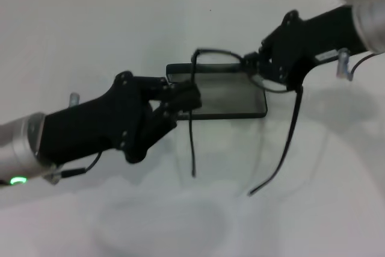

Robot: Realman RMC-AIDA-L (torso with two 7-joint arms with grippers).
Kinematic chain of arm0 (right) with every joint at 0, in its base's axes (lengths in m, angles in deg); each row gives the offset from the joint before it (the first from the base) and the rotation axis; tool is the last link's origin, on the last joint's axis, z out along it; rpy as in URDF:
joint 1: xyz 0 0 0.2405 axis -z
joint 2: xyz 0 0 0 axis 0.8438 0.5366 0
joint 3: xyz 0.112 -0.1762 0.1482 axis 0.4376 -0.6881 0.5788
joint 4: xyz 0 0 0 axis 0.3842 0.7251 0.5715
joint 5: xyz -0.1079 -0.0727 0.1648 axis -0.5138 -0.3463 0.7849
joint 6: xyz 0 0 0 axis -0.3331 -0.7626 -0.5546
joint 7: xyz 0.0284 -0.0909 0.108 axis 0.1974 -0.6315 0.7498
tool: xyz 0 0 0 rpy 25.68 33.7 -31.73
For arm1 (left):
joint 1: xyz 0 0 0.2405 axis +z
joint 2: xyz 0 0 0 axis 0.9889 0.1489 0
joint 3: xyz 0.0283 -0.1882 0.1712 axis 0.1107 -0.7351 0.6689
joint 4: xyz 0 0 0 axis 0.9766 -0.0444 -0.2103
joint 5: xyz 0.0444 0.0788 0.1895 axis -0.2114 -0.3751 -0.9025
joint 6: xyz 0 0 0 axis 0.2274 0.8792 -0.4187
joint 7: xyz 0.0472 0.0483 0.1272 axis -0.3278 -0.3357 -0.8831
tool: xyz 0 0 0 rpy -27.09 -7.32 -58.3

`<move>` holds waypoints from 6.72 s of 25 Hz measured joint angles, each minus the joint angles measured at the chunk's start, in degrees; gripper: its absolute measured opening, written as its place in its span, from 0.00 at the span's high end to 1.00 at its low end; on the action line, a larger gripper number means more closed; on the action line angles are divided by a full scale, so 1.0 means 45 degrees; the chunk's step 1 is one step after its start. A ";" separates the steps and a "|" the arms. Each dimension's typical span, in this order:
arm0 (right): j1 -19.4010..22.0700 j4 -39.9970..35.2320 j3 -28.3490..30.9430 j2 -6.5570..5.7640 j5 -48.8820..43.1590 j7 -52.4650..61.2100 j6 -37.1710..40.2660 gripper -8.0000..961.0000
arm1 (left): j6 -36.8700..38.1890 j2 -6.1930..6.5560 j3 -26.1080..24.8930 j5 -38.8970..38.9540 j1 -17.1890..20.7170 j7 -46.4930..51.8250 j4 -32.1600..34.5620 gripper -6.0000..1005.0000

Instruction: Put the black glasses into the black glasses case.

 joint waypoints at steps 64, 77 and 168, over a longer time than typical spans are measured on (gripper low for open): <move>-0.0550 1.2614 0.3276 0.0074 1.0441 -0.9753 0.2424 0.93 | -0.0136 -0.0033 0.1209 0.2687 -0.2173 0.0362 0.0324 0.95; -0.0489 1.2624 0.3113 0.0081 1.0880 -0.9778 0.2753 0.93 | -0.0341 -0.0067 0.1203 0.2687 -0.2288 -0.0050 -0.0201 0.95; -0.2000 1.8801 0.4796 0.0080 1.4920 -1.7821 0.5792 0.91 | -0.0525 -0.0197 0.6555 0.5797 -0.2861 -0.1684 -0.1038 0.95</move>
